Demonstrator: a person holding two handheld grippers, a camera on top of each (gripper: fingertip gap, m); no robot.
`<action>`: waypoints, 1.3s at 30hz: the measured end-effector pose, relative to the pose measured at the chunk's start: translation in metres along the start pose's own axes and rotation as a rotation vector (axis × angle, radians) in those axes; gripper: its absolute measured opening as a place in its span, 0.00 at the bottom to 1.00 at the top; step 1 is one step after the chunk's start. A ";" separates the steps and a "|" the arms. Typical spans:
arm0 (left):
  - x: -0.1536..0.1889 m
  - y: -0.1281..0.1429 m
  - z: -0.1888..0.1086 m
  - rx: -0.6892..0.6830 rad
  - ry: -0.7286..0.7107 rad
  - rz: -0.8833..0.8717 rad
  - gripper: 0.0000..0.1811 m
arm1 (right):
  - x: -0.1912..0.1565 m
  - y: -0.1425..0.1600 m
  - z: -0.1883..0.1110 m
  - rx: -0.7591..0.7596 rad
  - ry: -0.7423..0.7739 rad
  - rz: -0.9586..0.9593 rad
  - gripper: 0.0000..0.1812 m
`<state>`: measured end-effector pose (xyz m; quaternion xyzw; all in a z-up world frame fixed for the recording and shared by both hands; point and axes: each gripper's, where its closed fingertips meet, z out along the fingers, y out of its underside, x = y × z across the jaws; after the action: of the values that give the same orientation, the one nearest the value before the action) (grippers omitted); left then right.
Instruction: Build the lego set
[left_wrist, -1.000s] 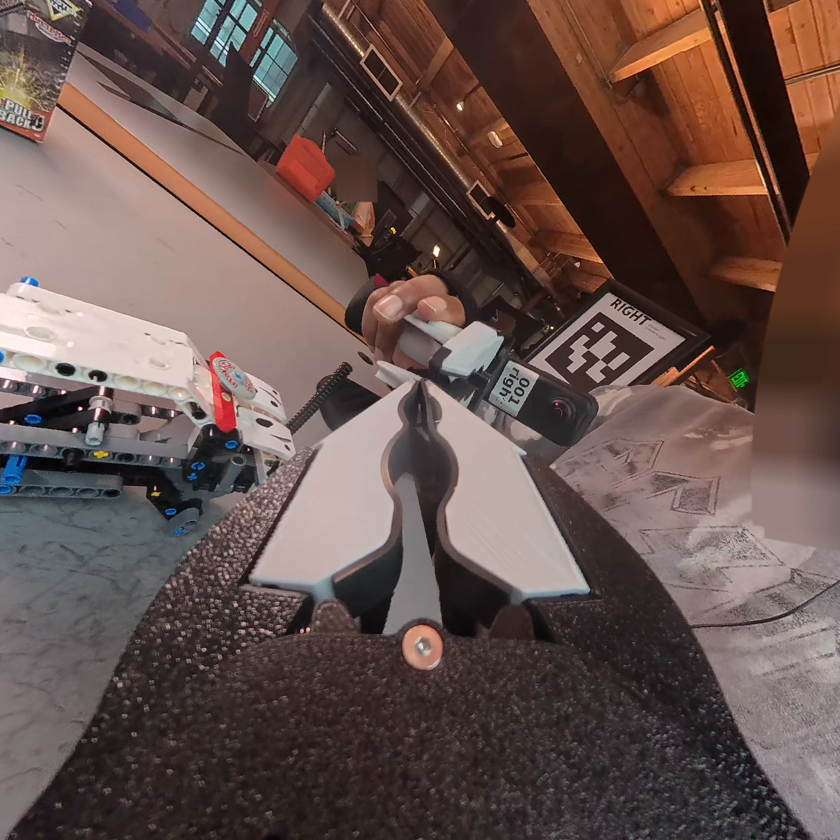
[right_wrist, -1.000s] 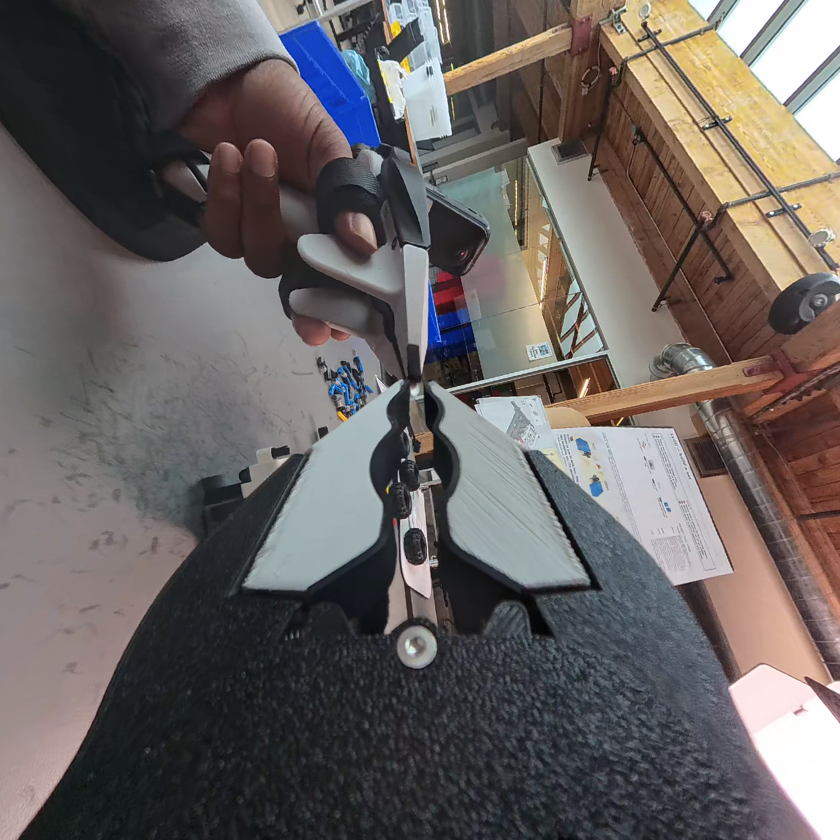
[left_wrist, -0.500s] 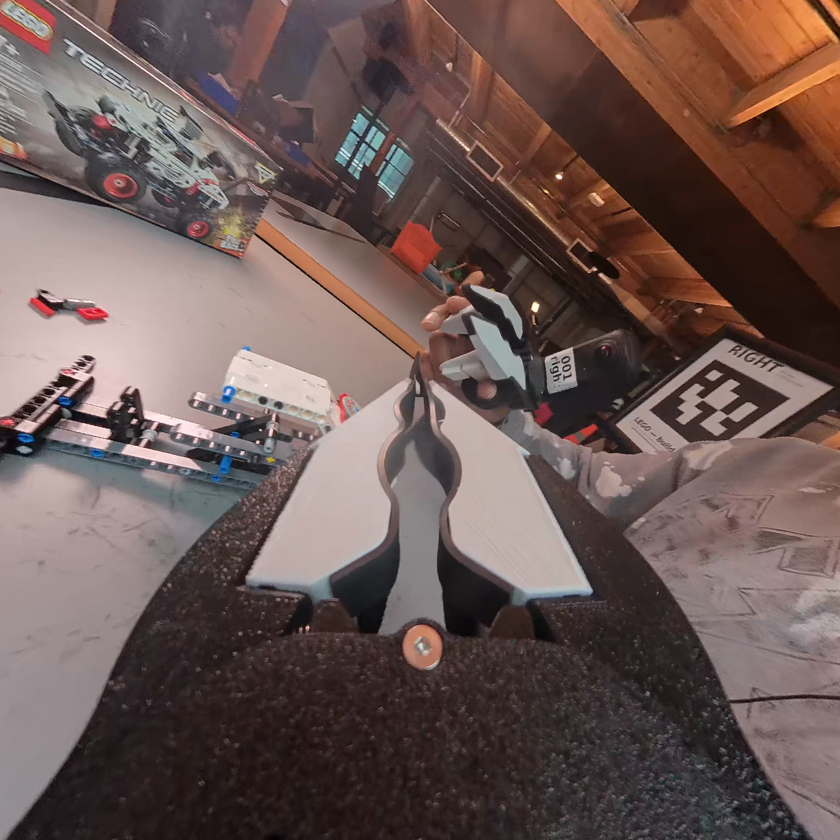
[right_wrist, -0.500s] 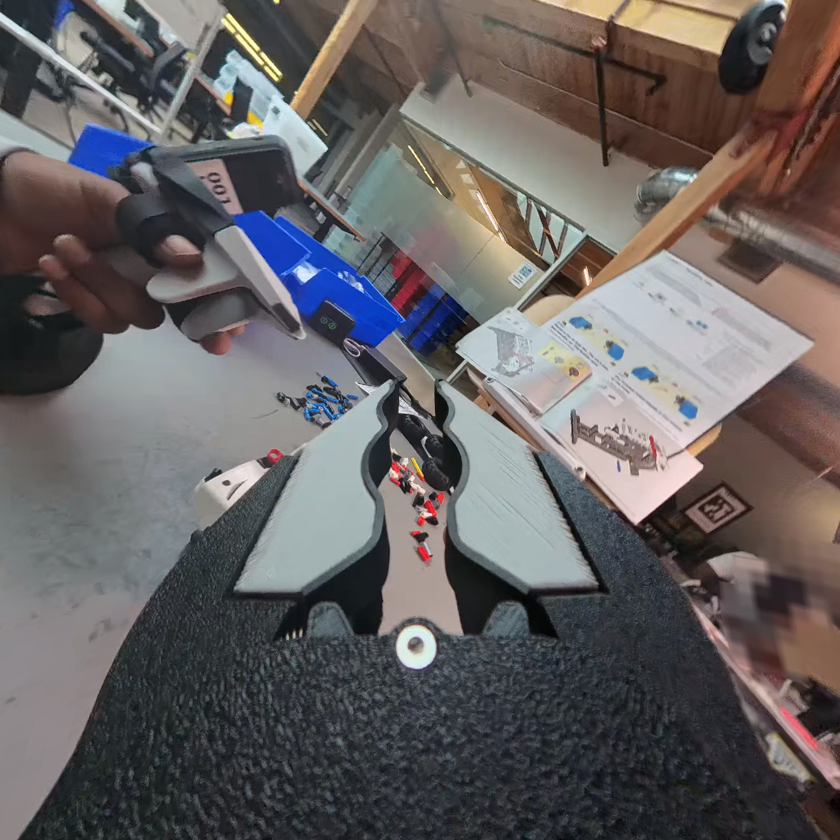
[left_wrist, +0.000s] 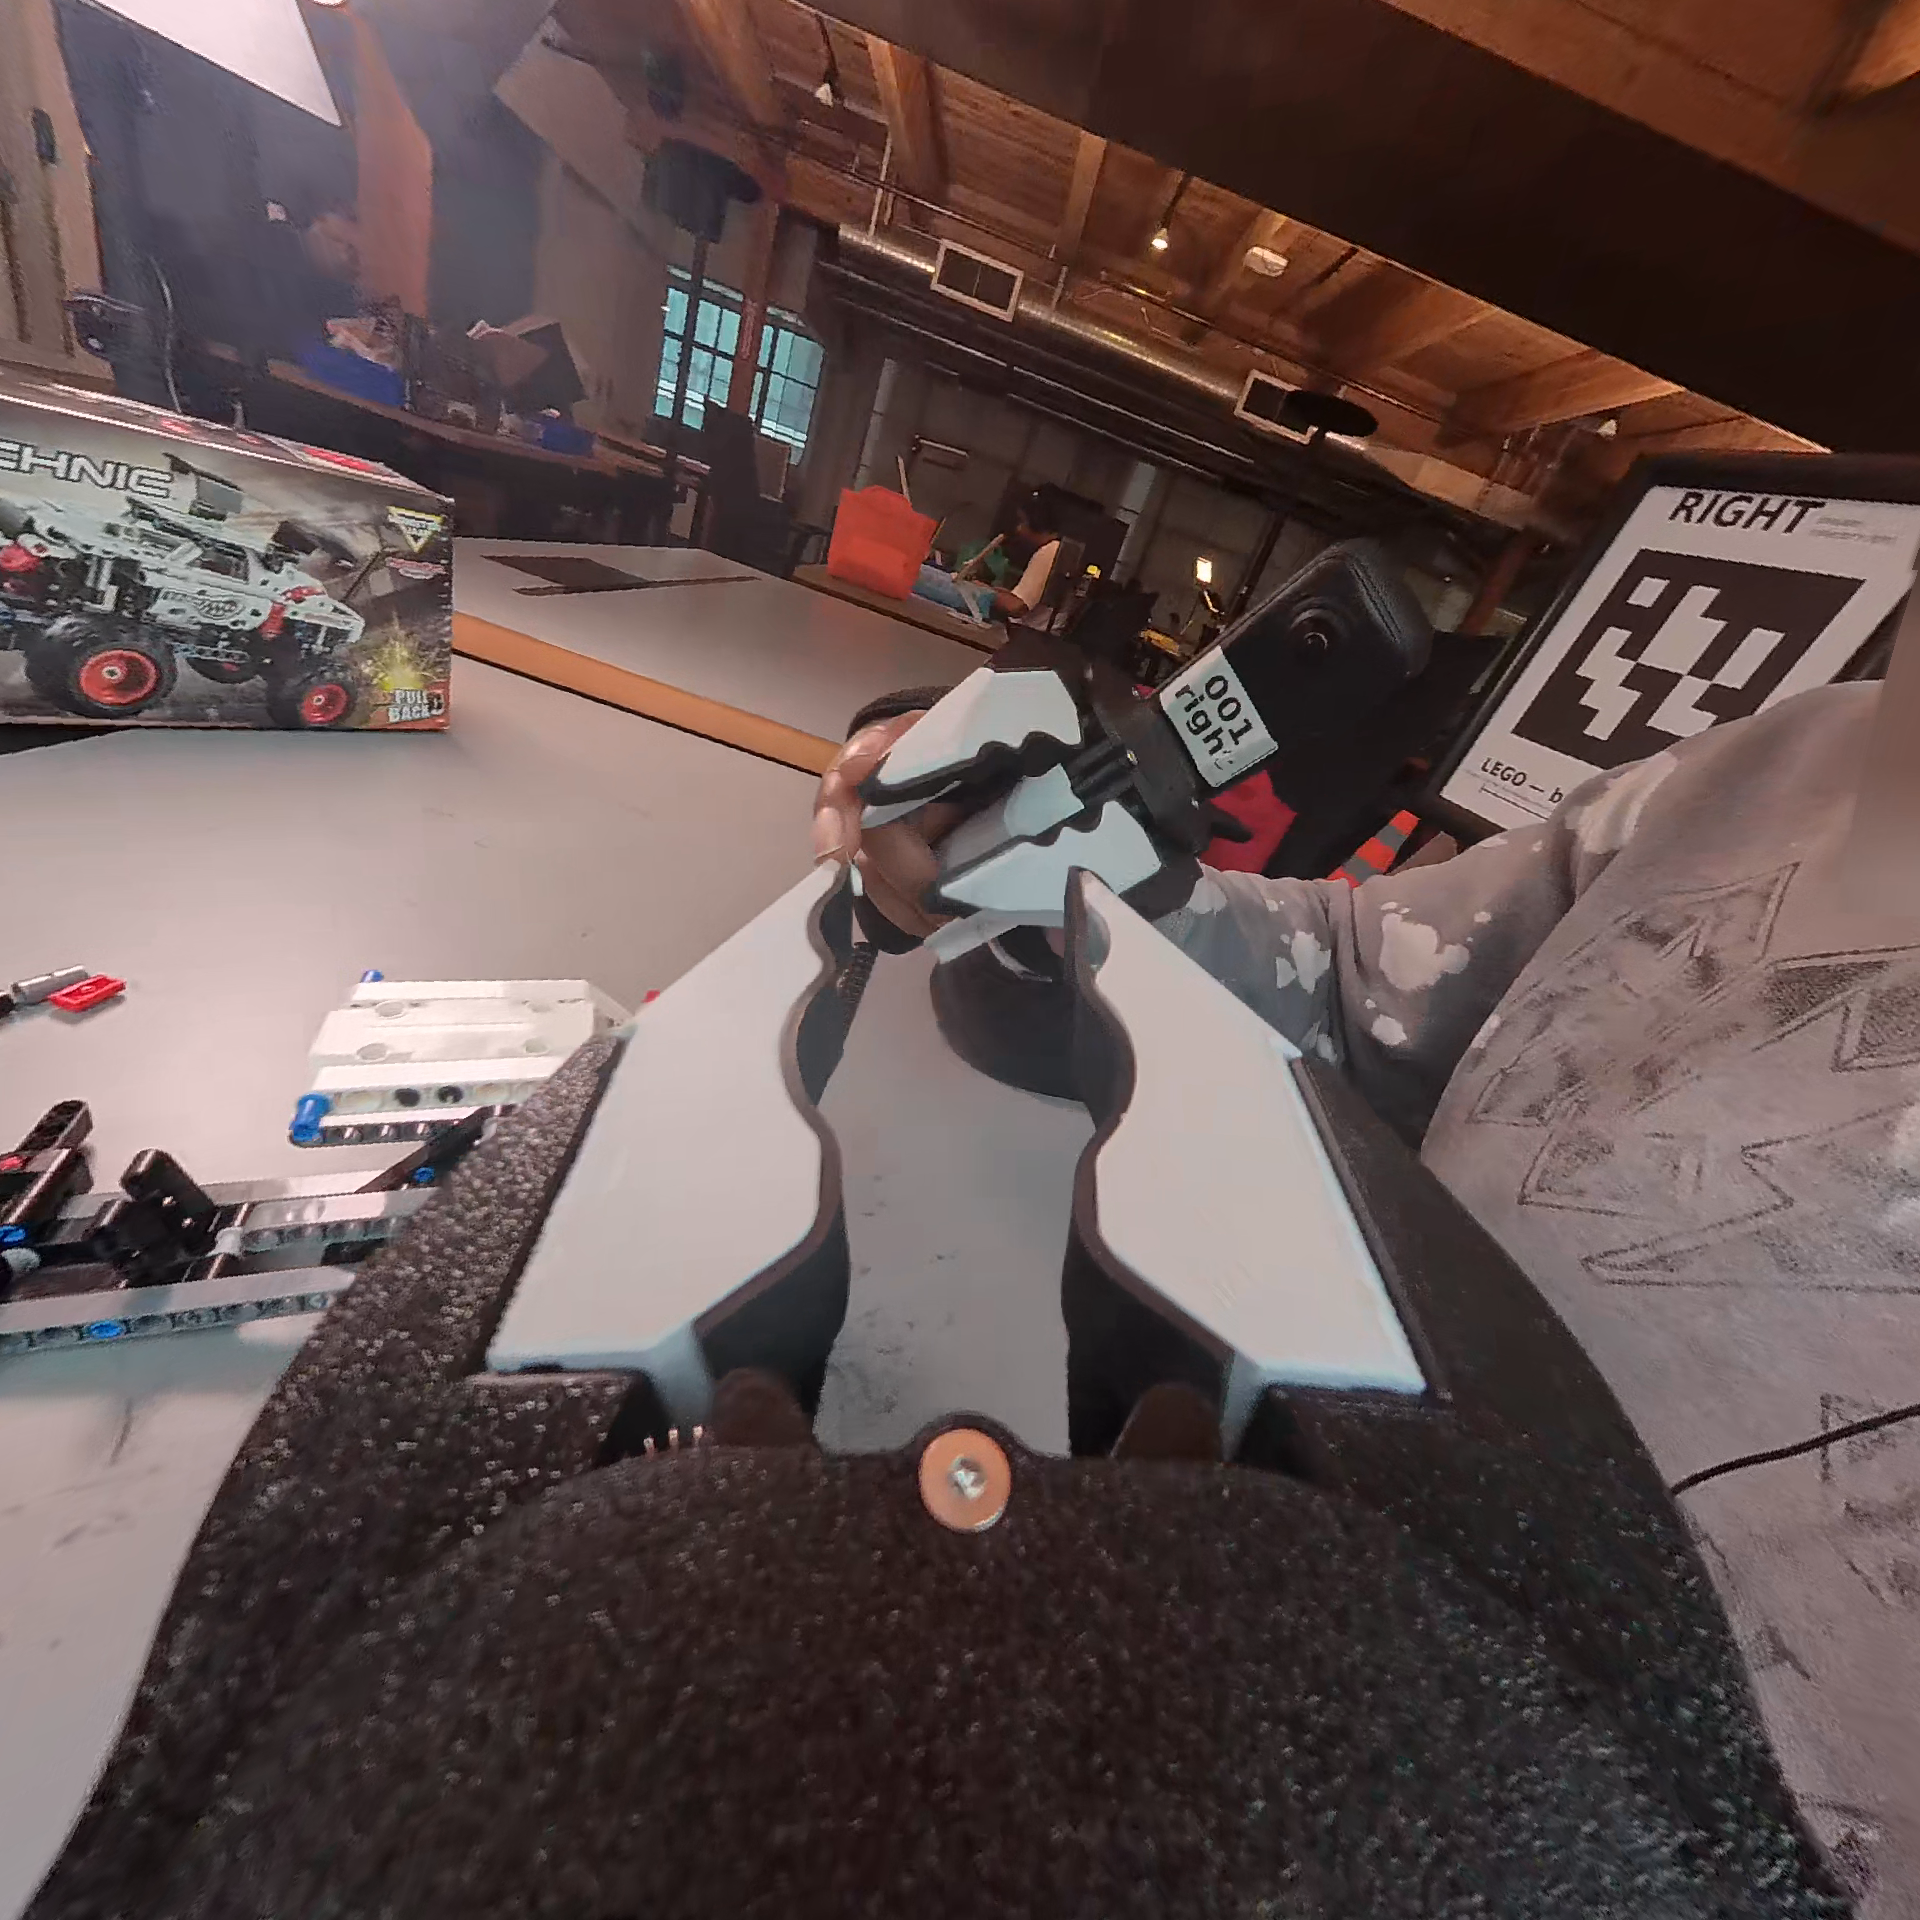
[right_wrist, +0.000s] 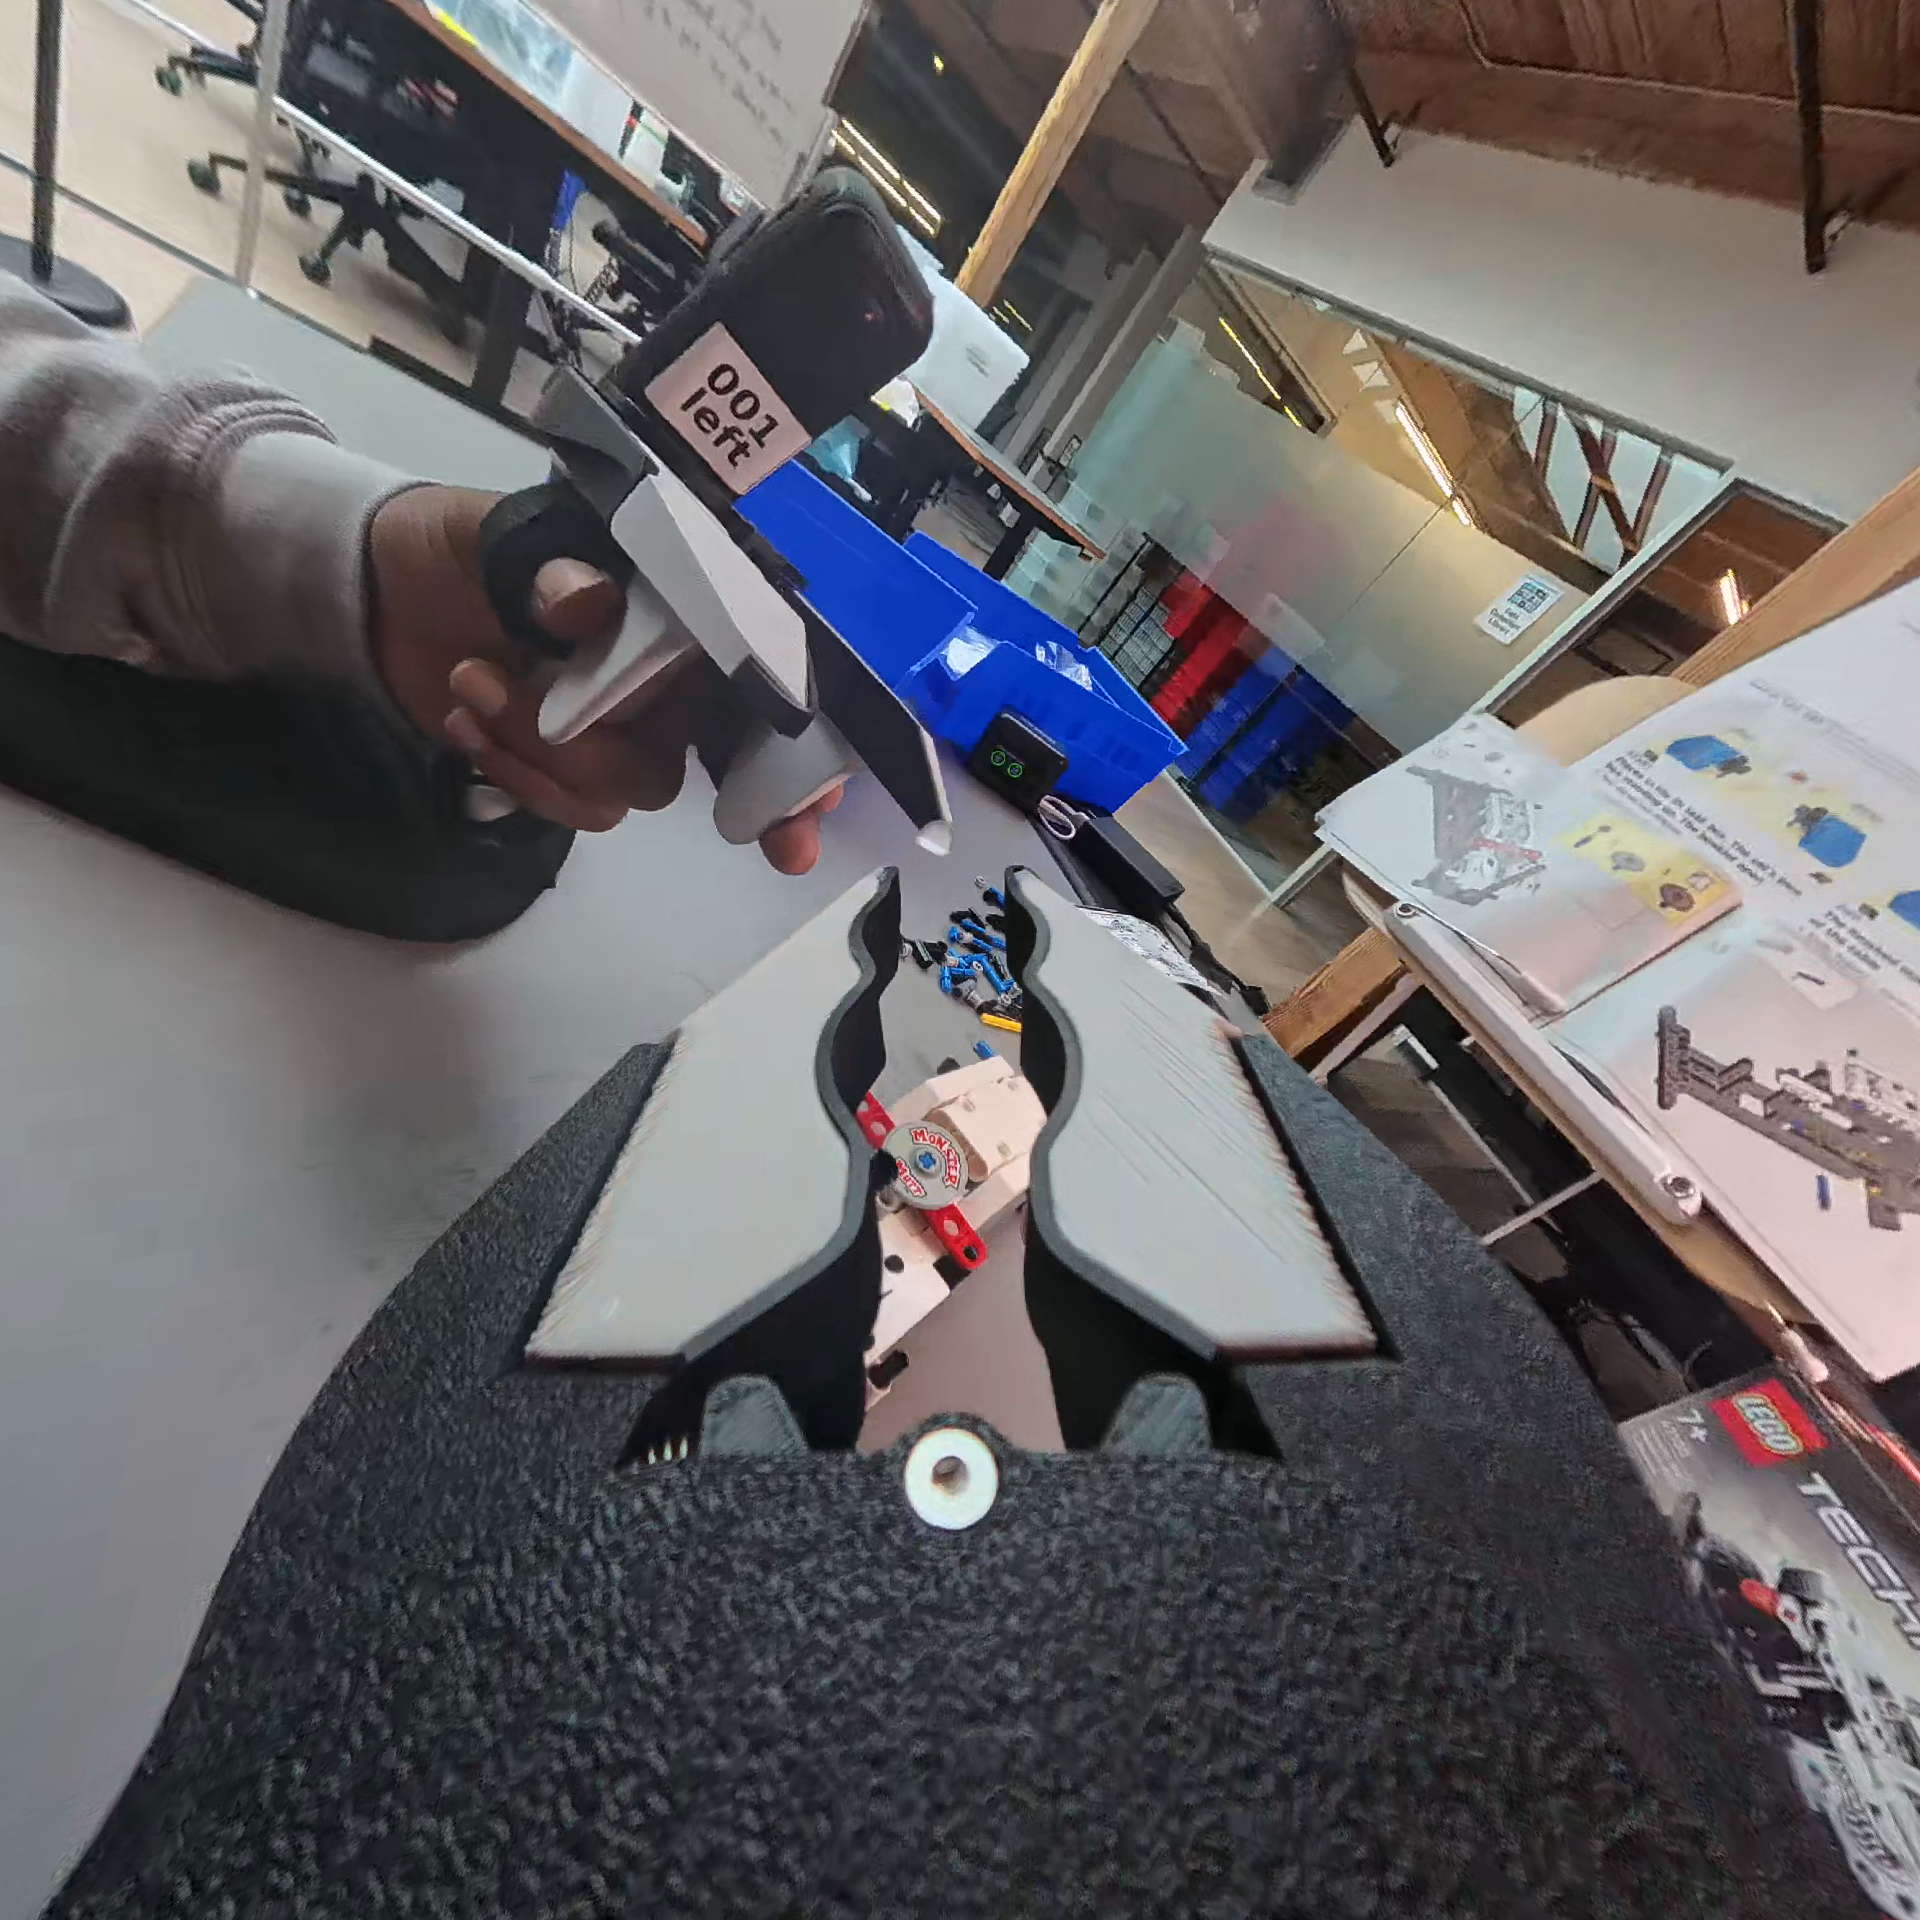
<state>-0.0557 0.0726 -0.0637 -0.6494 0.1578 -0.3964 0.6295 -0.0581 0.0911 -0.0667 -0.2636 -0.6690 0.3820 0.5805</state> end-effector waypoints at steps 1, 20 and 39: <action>0.003 0.001 0.002 -0.001 0.010 -0.003 0.23 | -0.002 -0.002 0.003 -0.001 -0.001 -0.011 0.11; 0.001 0.005 0.007 0.008 0.026 -0.097 0.25 | -0.003 0.005 0.009 -0.037 0.000 -0.022 0.01; -0.024 0.008 -0.007 -0.004 -0.136 -0.073 0.25 | 0.242 0.321 -0.346 -1.014 0.777 0.696 0.13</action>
<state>-0.0732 0.0832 -0.0798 -0.6816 0.0915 -0.3737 0.6224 0.2063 0.5373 -0.1785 -0.8144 -0.3869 0.0661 0.4275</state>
